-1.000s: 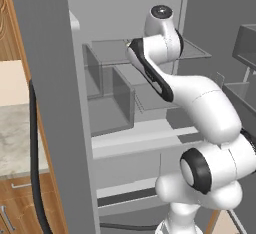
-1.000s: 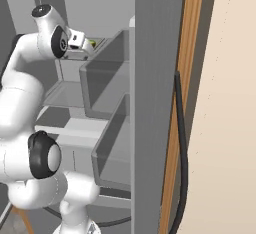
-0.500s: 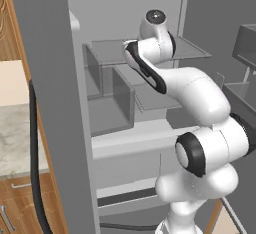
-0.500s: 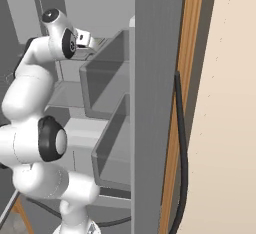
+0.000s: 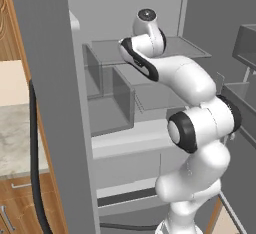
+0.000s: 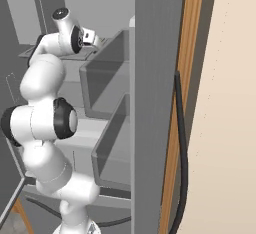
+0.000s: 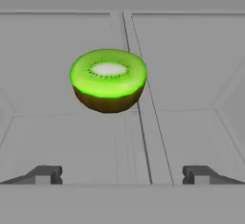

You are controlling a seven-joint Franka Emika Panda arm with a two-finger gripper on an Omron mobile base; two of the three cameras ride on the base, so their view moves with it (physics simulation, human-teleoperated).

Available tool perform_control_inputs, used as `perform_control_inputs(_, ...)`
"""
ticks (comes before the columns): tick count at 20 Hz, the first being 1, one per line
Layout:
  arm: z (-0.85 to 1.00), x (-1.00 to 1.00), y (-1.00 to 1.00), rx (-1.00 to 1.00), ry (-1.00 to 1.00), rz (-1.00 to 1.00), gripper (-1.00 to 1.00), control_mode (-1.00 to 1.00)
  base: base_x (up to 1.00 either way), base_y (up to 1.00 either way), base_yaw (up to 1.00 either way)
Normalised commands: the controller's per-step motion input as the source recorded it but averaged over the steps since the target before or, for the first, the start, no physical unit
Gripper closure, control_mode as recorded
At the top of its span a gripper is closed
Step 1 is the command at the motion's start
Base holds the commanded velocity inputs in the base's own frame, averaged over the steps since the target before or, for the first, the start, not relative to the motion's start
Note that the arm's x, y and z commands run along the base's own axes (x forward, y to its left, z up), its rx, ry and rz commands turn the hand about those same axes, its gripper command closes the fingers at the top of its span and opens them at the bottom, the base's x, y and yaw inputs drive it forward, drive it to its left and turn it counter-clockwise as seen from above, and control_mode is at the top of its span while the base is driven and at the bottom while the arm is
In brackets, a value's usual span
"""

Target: Place the cold items (kiwi and tomato) from the fridge in one tupperware on the dining counter. Place the warm items (hot dog and kebab skewer) in the stove area in another tupperware.

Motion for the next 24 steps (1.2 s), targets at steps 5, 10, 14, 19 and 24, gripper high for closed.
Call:
perform_control_inputs(5,0.0,0.57,0.07,0.0,0.0,0.0,-1.0,-1.0,0.0,0.0,0.0)
perform_control_inputs(10,-0.02,0.45,0.0,0.0,-0.02,0.0,-1.0,-1.0,0.0,0.0,0.0)
perform_control_inputs(14,-0.11,0.28,0.0,0.0,0.0,0.0,-1.0,-1.0,0.0,0.0,0.0)
perform_control_inputs(19,-0.12,0.02,0.05,0.0,0.0,0.0,1.0,-1.0,0.0,0.0,0.0)
perform_control_inputs(24,-0.11,-0.14,0.02,0.0,-0.05,0.0,1.0,-1.0,0.0,0.0,0.0)
